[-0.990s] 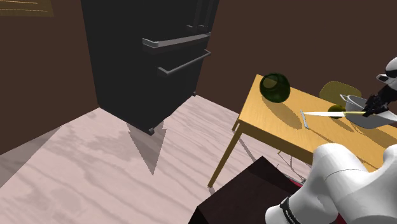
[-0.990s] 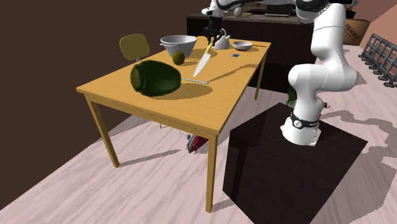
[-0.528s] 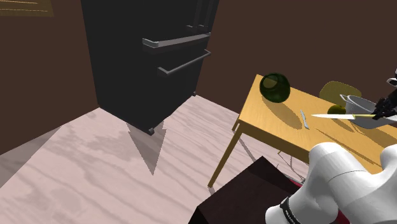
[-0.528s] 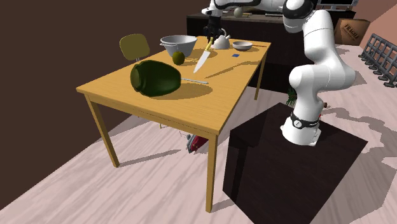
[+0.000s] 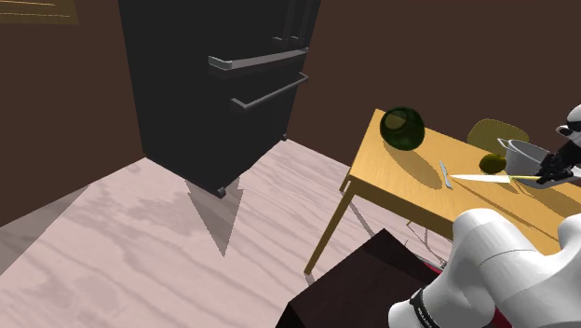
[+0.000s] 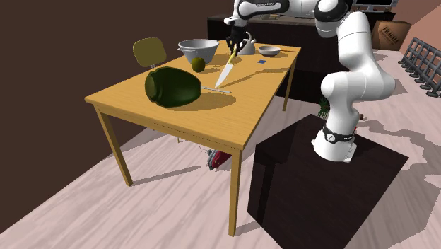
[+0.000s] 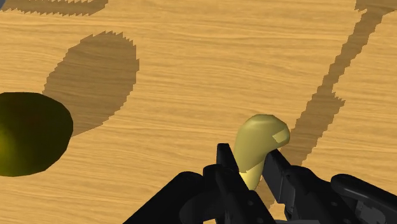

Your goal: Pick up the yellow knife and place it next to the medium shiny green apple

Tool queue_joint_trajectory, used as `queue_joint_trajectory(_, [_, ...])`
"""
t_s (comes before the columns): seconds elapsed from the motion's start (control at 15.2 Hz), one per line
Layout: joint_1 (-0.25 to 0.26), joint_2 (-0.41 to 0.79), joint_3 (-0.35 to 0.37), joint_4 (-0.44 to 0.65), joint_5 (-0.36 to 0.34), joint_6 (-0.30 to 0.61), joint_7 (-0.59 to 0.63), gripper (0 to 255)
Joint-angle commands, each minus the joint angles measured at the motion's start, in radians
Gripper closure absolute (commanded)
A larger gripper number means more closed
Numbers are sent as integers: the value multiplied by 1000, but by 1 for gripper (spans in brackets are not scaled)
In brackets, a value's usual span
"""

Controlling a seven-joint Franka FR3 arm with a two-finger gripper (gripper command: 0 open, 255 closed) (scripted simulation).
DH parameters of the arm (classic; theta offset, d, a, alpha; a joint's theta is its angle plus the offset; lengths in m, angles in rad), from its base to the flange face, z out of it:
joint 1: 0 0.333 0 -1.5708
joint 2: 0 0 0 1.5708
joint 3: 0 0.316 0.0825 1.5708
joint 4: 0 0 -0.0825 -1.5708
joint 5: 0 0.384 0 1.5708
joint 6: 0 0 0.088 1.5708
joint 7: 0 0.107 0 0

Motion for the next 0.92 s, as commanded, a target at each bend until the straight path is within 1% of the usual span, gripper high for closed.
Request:
queue_joint_trajectory(0.0, [-10,-3,-2,-28,-4,25,6,255])
queue_joint_trajectory(0.86, [-30,-47,-36,-148,-51,165,39,255])
